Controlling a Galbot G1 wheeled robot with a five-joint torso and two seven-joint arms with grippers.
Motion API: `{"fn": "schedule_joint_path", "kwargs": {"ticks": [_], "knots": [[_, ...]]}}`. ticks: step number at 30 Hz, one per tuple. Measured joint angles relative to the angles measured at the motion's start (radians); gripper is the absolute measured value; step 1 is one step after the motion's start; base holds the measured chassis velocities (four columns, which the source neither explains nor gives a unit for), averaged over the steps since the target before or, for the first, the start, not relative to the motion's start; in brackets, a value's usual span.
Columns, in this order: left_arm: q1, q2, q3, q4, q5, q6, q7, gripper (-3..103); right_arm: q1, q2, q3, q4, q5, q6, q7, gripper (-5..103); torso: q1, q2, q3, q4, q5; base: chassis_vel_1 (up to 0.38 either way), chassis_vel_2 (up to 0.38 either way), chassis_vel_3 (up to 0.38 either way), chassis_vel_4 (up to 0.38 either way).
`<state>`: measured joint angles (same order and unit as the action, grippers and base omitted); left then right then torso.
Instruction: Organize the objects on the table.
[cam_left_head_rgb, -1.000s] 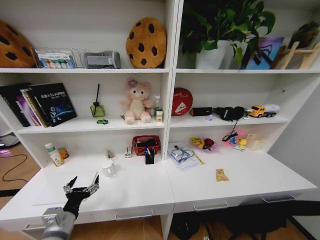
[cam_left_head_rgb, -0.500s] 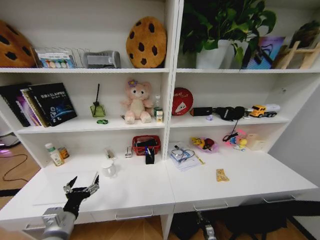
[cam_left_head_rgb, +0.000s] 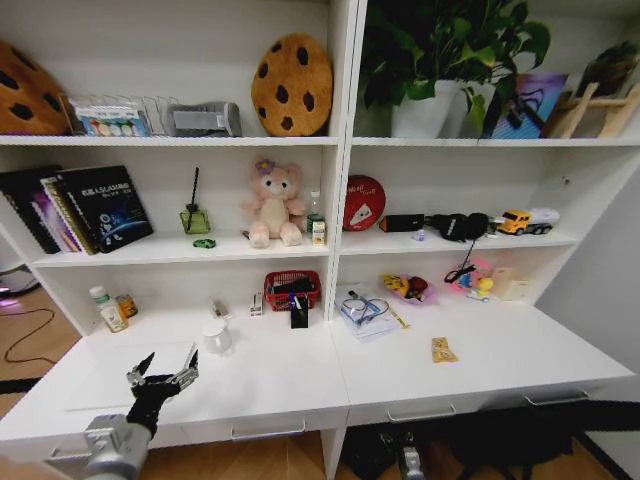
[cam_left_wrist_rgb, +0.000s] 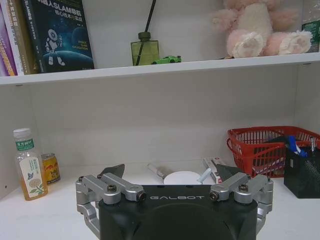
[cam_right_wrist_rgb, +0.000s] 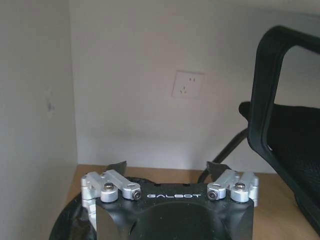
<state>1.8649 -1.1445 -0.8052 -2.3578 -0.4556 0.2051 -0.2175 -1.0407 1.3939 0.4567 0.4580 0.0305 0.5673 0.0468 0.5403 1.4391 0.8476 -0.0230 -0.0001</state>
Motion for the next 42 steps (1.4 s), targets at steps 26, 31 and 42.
{"fn": "schedule_joint_path", "kwargs": {"ticks": [26, 31, 42], "knots": [[0.0, 0.0, 0.0, 0.0, 0.0, 0.0, 0.0, 100, -1.14, -0.128, 0.231, 1.432, 0.241, -0.218, 0.234, 100, 0.0, 0.0, 0.0, -0.0003, -0.0004, 0.0, 0.0, 0.0, 0.0], [0.0, 0.0, 0.0, 0.0, 0.0, 0.0, 0.0, 100, -1.172, -0.118, 0.35, 1.649, 0.297, -0.27, 0.217, 100, 0.0, 0.0, 0.0, 0.0, -0.0002, 0.0, 0.0, 0.0, 0.0], [0.0, 0.0, 0.0, 0.0, 0.0, 0.0, 0.0, 100, -0.95, -0.2, 0.414, 1.788, 0.422, -0.468, 0.24, 100, 0.0, 0.0, 0.0, -0.0001, 0.0001, 0.0, 0.0, 0.0, 0.0]]}}
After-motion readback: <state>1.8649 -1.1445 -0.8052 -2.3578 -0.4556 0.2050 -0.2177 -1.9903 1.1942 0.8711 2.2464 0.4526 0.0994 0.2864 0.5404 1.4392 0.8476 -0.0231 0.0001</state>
